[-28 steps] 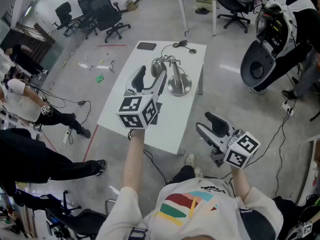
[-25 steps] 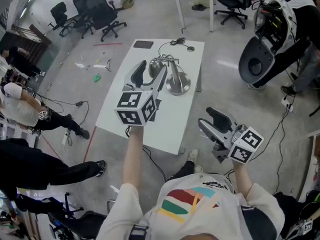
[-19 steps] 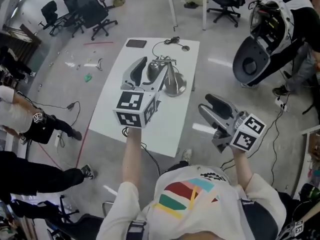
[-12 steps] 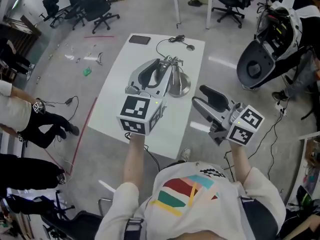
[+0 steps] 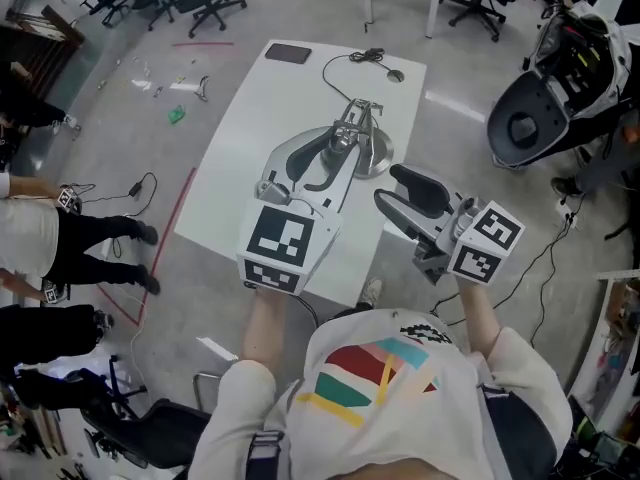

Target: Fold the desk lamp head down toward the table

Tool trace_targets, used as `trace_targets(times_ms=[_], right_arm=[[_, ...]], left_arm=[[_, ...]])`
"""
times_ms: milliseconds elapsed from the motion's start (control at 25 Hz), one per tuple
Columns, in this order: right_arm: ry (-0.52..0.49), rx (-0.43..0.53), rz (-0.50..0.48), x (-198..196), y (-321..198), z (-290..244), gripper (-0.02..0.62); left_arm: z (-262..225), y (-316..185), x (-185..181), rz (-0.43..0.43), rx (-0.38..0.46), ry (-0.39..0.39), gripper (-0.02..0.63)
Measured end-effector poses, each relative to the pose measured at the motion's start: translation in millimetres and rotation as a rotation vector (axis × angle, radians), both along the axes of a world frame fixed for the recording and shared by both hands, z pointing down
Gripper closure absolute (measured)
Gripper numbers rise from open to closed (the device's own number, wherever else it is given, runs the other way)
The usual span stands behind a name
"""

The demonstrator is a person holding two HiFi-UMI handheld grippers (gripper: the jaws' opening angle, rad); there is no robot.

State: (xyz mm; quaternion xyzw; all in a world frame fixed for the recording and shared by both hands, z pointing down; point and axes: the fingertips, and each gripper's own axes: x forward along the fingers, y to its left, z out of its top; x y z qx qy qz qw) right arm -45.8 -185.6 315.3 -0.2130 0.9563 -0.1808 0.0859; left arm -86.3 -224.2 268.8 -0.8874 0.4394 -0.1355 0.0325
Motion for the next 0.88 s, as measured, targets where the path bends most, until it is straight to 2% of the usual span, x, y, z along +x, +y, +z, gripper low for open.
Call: trace_targets(times_ms=[160,320,480,600,720,880], right_arm=[[0.031,-0.028,-0.027,-4.5,10.8,15.2,0.38],[0.047,-0.046,-0.035,-10.1,14.6,26.9,0.38],[0.05,-0.078,-0.035,-14.9,21.6,36.6,0.38],[0.053,-0.102,-0.03,-10.6,21.2,46.6,0.38],[0.062,-0.125,-0.016,-3.6,21.8,57.2,0.38],[0.074,-0.151,0.013,5.4,22.8,67.5,0.38]], left_arm=[[26.4,21.7,-6.3,-0.011,-0.07,0.028,0.468],[61.0,32.8,-14.2,-0.036,-0.129,-0.029,0.468],[121.1,41.1,-27.9,-0.08,-0.259,-0.078,0.474],[174.0,28.7,-33.9,-0.119,-0.353,-0.034,0.508],[203.3,17.7,-35.5,-0.14,-0.408,0.007,0.515],[219.1,12.2,-34.3,-0.134,-0.44,-0.023,0.517]])
